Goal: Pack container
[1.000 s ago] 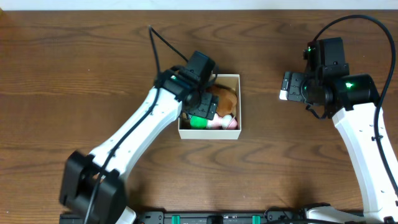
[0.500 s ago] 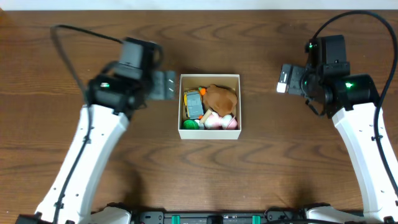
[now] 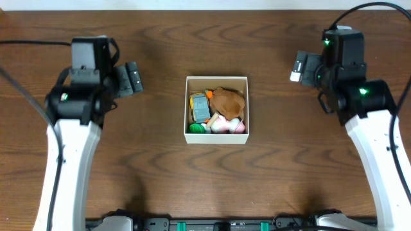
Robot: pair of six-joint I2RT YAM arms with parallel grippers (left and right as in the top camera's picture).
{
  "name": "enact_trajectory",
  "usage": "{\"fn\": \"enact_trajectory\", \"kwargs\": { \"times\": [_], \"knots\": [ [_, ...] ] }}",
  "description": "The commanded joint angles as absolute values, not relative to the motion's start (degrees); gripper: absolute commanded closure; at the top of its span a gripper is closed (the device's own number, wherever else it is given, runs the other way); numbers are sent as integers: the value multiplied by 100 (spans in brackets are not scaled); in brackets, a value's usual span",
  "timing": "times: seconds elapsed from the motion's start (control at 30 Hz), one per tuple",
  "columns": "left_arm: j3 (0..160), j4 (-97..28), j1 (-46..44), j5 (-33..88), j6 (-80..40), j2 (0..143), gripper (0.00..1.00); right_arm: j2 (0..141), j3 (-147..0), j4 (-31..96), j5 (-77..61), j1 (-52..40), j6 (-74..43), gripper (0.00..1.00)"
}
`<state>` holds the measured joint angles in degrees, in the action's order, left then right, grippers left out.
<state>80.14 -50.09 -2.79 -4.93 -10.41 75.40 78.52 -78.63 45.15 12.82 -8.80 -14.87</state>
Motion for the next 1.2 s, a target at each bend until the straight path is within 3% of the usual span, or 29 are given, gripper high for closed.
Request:
{"fn": "enact_trajectory", "kwargs": {
  "times": [0.0,0.3,0.33,0.37,0.57,1.17],
  "knots": [
    [7832,-5024,-292,-561,-790,6709,2,7153,-7693,4517,1490,-867,-1562,2],
    [5721,-4244,-362,-561,-497,4053,2,4515,-5151,3701,1898,-1149,-1627,12],
    [5500,-4195,-362,-561,-504,3785,2,4209,-4875,3704,1933,-1186,-1629,11],
    [5253,-4160,-362,-563,-585,3470,2,3813,-4512,3719,1944,-1219,-1632,1],
    [4696,-4464,-362,-561,-823,2593,2,2296,-3197,3986,1955,-1238,-2119,1],
    [4668,-4775,-362,-561,-821,2611,2,1988,-2871,4737,1951,-1238,-2119,1]
  ]
}}
